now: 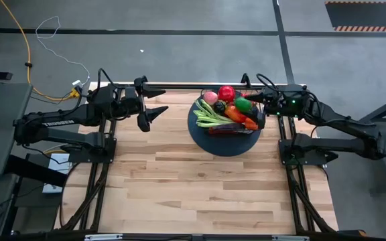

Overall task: Build produce basket
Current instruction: Return to Home Position

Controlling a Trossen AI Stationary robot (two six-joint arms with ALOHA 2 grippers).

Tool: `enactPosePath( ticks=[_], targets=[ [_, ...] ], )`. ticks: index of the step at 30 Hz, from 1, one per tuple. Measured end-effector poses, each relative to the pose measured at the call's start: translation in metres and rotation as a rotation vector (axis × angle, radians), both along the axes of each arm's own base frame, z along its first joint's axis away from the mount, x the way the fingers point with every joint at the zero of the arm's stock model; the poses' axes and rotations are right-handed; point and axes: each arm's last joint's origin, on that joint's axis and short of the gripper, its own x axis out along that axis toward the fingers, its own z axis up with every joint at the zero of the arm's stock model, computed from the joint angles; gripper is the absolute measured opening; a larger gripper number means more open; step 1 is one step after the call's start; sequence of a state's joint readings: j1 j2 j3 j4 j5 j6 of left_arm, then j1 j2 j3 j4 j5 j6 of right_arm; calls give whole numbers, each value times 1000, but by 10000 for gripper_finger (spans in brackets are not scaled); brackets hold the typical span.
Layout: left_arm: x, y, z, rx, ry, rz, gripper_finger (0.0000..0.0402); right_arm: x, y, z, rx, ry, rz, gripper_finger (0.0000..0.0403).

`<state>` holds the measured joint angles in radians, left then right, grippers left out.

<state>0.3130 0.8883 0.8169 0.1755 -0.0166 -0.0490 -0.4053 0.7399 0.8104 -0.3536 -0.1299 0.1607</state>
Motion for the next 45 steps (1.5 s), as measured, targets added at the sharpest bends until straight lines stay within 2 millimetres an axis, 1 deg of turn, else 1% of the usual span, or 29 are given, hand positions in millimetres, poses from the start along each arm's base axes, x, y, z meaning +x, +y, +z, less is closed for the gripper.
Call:
enactPosePath(
  ticks=[3,6,9,12,13,14,15,16,17,19,21,23,29,36,40,45],
  targets=[
    [0,1,0,-2,-1,23,266,-1,1,1,23,-11,0,323],
    [0,1,0,-7,-3,29,211,-3,3,3,42,-32,25,262],
    [0,-1,0,-44,-16,14,138,-10,5,7,19,-58,31,184],
    [1,-2,0,-48,-17,9,49,-18,9,10,-26,-122,38,96],
    [1,-2,0,-45,-16,7,25,-20,10,9,-37,-151,44,67],
    [1,-2,0,-46,-16,1,13,-22,11,7,-45,-183,48,37],
    [1,-2,0,-51,-17,-2,12,-24,12,5,-47,-212,53,19],
    [1,-2,-2,-50,-16,-2,14,-26,13,2,-37,-235,57,11],
    [1,-2,-4,-47,-14,-3,13,-27,14,-2,-18,-252,55,14],
    [0,-3,-13,-69,-11,-7,5,-30,15,-8,22,-265,49,21],
    [-1,-3,-24,-105,-21,-13,3,-31,16,-11,38,-265,72,14],
    [-3,-4,-36,-128,-28,-15,1,-32,18,-11,32,-264,102,4],
    [-11,-6,-72,-178,-58,-18,0,-31,19,-11,10,-258,152,1],
    [-27,-18,-105,-183,-64,-58,0,-32,19,-11,-56,-245,166,1],
    [-41,-24,-125,-193,-56,-78,0,-31,19,-16,-6,-208,164,0],
    [-57,-32,-141,-241,-75,-108,0,-32,19,-20,14,-168,163,0]
  ],
)
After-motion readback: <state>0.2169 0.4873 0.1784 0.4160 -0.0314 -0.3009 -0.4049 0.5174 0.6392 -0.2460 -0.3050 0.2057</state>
